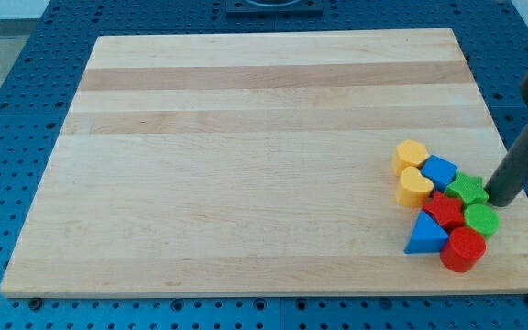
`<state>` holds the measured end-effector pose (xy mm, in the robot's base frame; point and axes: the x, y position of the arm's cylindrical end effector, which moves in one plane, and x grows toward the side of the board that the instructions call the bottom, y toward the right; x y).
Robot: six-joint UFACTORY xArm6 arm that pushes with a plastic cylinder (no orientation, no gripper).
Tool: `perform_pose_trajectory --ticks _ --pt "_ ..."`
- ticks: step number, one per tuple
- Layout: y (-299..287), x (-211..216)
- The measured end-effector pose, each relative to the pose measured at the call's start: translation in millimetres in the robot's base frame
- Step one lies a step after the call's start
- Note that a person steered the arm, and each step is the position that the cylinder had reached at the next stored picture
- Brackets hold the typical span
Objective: Point at the red circle
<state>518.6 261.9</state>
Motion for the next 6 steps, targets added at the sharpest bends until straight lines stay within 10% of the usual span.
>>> perform_pose_trajectory --ticks 6 --pt "-11.1 95.2"
